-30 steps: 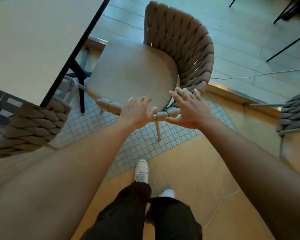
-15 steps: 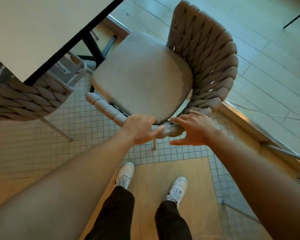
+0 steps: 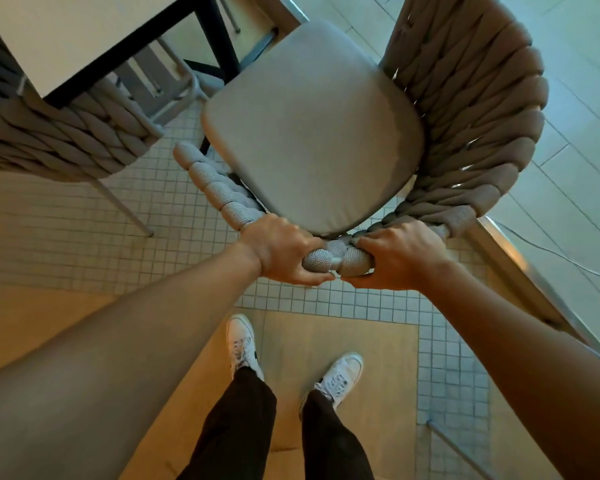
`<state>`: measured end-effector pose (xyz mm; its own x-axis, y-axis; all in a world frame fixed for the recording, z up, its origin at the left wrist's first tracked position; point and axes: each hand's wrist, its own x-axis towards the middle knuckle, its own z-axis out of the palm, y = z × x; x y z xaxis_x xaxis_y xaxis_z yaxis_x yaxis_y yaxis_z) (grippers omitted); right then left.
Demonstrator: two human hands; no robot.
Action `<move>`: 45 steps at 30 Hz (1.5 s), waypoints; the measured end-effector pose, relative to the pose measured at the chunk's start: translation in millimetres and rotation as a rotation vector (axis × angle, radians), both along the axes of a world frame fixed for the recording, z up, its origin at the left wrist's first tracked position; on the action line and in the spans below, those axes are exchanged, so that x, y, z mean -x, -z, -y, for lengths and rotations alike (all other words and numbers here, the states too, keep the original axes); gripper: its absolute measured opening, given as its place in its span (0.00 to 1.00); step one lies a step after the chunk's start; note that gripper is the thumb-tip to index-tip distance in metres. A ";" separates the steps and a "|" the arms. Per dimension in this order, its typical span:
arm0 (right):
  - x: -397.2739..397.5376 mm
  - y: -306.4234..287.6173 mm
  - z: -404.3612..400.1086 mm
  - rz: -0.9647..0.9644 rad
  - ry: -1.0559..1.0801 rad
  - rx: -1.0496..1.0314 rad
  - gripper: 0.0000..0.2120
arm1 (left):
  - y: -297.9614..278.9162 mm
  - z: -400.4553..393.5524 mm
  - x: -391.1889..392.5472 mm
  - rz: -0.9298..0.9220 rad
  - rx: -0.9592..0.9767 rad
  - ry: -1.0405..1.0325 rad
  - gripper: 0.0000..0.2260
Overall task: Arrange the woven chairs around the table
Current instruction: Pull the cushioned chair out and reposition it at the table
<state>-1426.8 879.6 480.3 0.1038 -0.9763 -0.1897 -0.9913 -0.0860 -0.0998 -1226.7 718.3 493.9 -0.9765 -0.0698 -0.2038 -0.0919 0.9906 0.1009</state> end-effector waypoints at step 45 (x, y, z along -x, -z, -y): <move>96.7 -3.4 18.5 0.155 0.229 0.514 0.32 | -1.5 -36.3 64.3 -0.396 -0.031 -0.765 0.29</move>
